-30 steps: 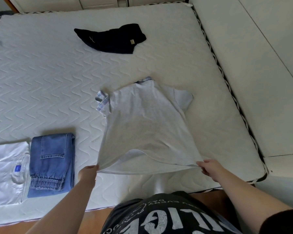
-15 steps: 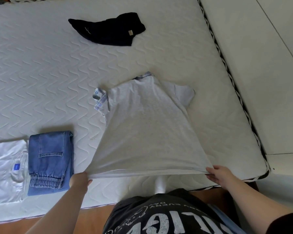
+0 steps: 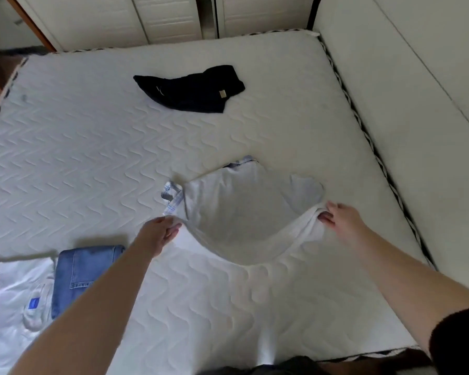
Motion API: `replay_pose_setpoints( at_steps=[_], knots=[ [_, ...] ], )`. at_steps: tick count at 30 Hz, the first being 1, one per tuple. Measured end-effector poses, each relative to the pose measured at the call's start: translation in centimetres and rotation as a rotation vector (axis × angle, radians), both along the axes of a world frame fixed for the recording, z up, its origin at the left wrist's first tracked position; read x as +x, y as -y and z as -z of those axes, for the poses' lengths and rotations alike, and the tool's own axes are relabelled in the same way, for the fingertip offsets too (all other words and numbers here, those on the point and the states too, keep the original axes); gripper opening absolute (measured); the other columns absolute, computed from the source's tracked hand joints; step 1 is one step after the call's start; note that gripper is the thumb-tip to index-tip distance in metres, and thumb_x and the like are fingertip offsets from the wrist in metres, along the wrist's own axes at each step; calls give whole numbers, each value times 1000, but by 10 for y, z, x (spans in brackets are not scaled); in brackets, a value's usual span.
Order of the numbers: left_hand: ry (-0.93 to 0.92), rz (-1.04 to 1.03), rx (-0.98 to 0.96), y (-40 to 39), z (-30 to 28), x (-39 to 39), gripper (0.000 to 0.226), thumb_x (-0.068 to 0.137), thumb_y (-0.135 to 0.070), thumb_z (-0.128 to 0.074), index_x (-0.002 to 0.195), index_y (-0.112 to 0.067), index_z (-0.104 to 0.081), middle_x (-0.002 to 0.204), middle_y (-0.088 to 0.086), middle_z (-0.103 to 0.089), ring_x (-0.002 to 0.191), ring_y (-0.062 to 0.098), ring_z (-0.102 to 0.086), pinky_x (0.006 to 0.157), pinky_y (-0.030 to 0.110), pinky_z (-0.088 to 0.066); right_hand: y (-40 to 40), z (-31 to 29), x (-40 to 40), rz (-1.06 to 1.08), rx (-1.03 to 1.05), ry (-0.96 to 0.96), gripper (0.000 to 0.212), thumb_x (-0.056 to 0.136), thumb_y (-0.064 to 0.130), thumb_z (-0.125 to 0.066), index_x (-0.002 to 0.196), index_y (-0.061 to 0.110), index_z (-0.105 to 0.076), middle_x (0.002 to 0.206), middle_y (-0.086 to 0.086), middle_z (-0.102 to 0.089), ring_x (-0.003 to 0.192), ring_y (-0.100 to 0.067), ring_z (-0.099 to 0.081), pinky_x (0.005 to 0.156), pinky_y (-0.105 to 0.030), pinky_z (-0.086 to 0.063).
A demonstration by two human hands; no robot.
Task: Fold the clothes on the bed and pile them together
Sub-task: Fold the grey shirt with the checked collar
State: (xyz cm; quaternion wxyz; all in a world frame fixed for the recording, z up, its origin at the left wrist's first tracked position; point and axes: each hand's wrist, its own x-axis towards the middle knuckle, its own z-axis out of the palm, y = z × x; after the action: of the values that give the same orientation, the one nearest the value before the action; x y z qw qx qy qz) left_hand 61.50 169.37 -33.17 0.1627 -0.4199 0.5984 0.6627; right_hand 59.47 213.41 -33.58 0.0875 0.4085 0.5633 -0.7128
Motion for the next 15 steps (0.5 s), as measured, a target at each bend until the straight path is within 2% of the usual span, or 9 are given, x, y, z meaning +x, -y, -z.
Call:
replay_pose_setpoints(
  at_steps=[2,3,5,6,9,11,13,15],
  knots=[
    [-123,-38,0,0,-47,-66,12,98,-4,-50,91,-10,-59,78,8,-65,66,12,-65,73,29,-53,0,-48,-67,-18,27,-149,21,99,8,-51,78,6,-48,81,-14,-57,68,-14,-66,82,-33,-57],
    [-185,-67,-3,1,-75,-98,17,98,-5,-49,86,-13,-57,80,7,-62,69,13,-62,71,29,-52,-2,-76,-99,-24,33,-220,21,98,7,-52,78,7,-47,81,-13,-57,66,-13,-66,78,-31,-58],
    [-309,-165,3,4,-133,-154,17,96,-6,-45,83,-14,-54,82,6,-58,73,17,-60,76,33,-54,-9,-135,-154,-29,40,-347,19,98,4,-51,80,8,-47,85,-13,-56,68,-11,-67,65,-26,-60],
    [-364,-219,5,7,-164,-179,15,94,-7,-44,84,-13,-52,84,7,-58,75,18,-60,76,35,-55,-12,-165,-177,-22,44,-405,16,98,4,-51,82,7,-49,88,-13,-56,73,-12,-66,63,-26,-60],
    [-527,-323,-2,21,-250,-236,15,96,-13,-43,88,-17,-55,92,4,-62,80,17,-65,64,33,-57,-27,-250,-226,12,65,-556,8,96,8,-56,89,9,-53,88,-8,-59,82,-16,-65,75,-28,-59],
    [-623,-341,-20,31,-297,-261,16,99,-17,-42,93,-20,-56,91,2,-65,74,14,-65,57,29,-58,-37,-295,-242,25,58,-641,10,94,10,-61,86,11,-55,85,-6,-60,85,-16,-65,84,-29,-57],
    [-665,-365,-64,42,-329,-277,13,100,-17,-41,100,-16,-54,89,3,-62,63,14,-61,48,25,-55,-46,-328,-248,45,28,-684,6,92,15,-65,89,13,-60,87,-4,-65,78,-12,-68,76,-25,-58],
    [-669,-358,-129,51,-345,-281,8,100,-19,-47,98,-14,-52,87,4,-60,53,11,-62,42,22,-52,-54,-344,-247,60,23,-708,8,90,19,-69,90,15,-62,86,-3,-65,71,-9,-66,68,-21,-57]
  ],
)
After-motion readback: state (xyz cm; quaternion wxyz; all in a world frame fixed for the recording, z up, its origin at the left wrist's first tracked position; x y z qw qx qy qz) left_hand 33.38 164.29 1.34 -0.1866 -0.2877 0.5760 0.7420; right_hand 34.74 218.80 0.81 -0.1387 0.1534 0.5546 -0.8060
